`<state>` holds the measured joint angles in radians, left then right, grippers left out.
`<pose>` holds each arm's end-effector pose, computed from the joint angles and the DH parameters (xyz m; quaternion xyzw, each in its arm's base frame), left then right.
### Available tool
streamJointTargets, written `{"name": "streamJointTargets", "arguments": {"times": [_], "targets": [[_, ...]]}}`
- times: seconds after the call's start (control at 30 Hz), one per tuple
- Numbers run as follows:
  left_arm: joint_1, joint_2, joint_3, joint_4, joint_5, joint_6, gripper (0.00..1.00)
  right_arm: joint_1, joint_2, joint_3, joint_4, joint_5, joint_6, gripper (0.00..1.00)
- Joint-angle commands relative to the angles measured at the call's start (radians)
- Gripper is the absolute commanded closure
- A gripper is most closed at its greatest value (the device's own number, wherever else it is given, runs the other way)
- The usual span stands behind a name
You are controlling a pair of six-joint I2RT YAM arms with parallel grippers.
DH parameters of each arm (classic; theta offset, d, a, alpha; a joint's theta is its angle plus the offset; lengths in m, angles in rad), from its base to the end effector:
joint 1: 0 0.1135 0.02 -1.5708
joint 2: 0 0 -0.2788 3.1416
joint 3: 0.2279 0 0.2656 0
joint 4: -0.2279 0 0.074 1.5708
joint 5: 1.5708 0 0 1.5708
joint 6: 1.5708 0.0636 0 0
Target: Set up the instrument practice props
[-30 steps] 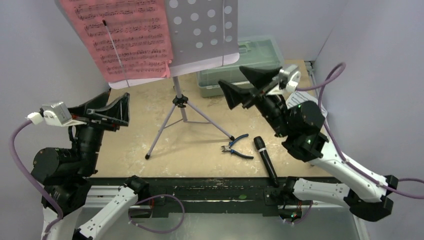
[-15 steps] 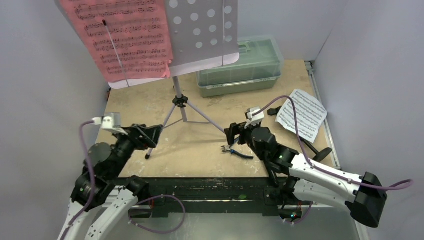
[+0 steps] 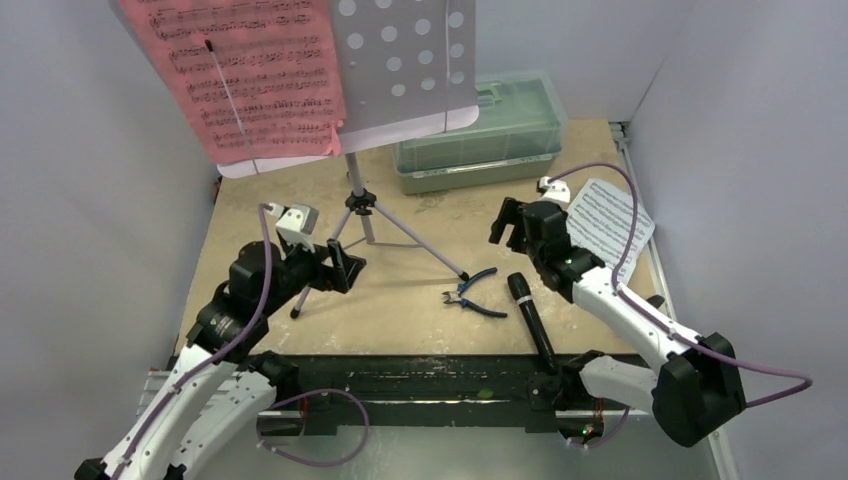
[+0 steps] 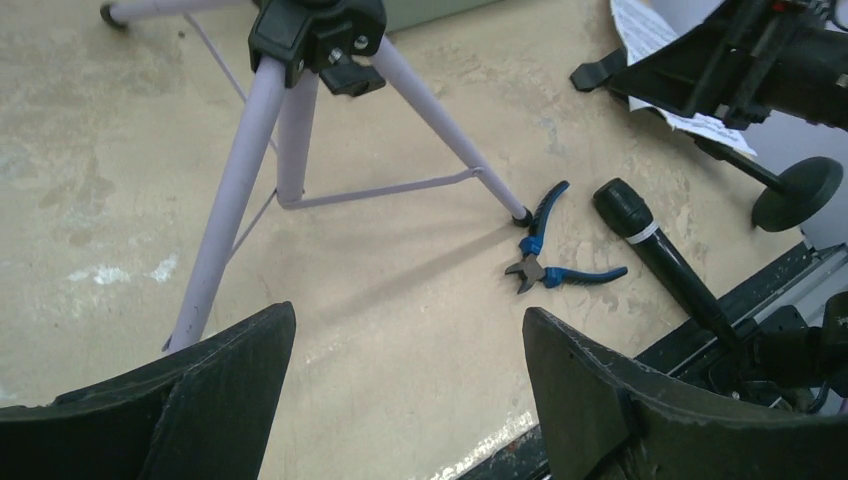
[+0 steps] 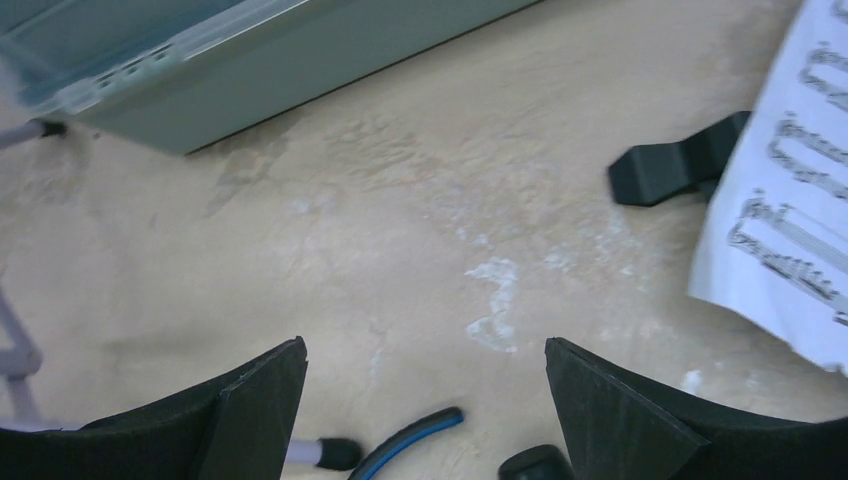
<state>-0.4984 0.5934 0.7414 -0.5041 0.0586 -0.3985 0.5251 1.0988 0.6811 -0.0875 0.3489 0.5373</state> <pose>0.1430 -0.0820 0.3190 0.0577 0.8190 -0.2690 0.5036 0.2455 0.1171 0.2470 0.0933 0.8478 0.1245 0.5070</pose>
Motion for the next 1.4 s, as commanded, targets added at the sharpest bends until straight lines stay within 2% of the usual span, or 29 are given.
{"name": "streamJointTargets", "arguments": {"times": [0.0,0.1,0.23,0.3,0.37,0.47,0.53,0.73,0.83,0.9,0.93,1.07,1.17,1.33,1.37], "targets": [[-0.002,-0.109,-0.021,0.102,0.031,0.072,0.16,-0.118,0.050,0.142,-0.208,0.049,0.076,0.06],[0.000,-0.158,-0.033,0.107,0.012,0.078,0.15,-0.191,0.084,0.207,-0.278,0.087,0.080,0.02],[-0.002,-0.177,-0.039,0.114,0.054,0.082,0.15,-0.244,0.151,0.296,-0.354,0.217,0.077,0.01],[-0.002,-0.180,-0.040,0.118,0.069,0.085,0.16,-0.249,0.207,0.333,-0.348,0.265,0.026,0.01],[-0.002,-0.182,-0.039,0.120,0.075,0.086,0.16,-0.248,0.323,0.410,-0.413,0.310,-0.023,0.01],[-0.001,-0.187,-0.038,0.122,0.089,0.090,0.16,-0.248,0.531,0.556,-0.610,0.442,-0.019,0.01],[-0.001,-0.197,-0.039,0.124,0.096,0.092,0.16,-0.240,0.626,0.618,-0.684,0.493,-0.016,0.01],[-0.002,-0.229,-0.041,0.128,0.117,0.100,0.16,-0.238,0.752,0.607,-0.691,0.635,-0.050,0.02],[-0.001,-0.238,-0.043,0.133,0.130,0.102,0.16,-0.237,0.771,0.601,-0.684,0.647,-0.074,0.14],[-0.002,-0.243,-0.043,0.134,0.136,0.104,0.16,-0.238,0.779,0.603,-0.688,0.651,-0.080,0.29],[-0.001,-0.245,-0.043,0.136,0.140,0.104,0.16,-0.237,0.779,0.600,-0.688,0.653,-0.082,0.33],[-0.002,-0.248,-0.045,0.139,0.153,0.105,0.15,-0.234,0.767,0.571,-0.670,0.644,-0.099,0.36],[-0.001,-0.241,-0.046,0.141,0.161,0.107,0.15,-0.233,0.763,0.559,-0.652,0.623,-0.114,0.46],[-0.001,-0.230,-0.045,0.142,0.168,0.107,0.15,-0.219,0.764,0.556,-0.633,0.615,-0.135,0.79],[-0.001,-0.229,-0.045,0.141,0.166,0.107,0.15,-0.210,0.761,0.554,-0.629,0.615,-0.139,0.90]]}}
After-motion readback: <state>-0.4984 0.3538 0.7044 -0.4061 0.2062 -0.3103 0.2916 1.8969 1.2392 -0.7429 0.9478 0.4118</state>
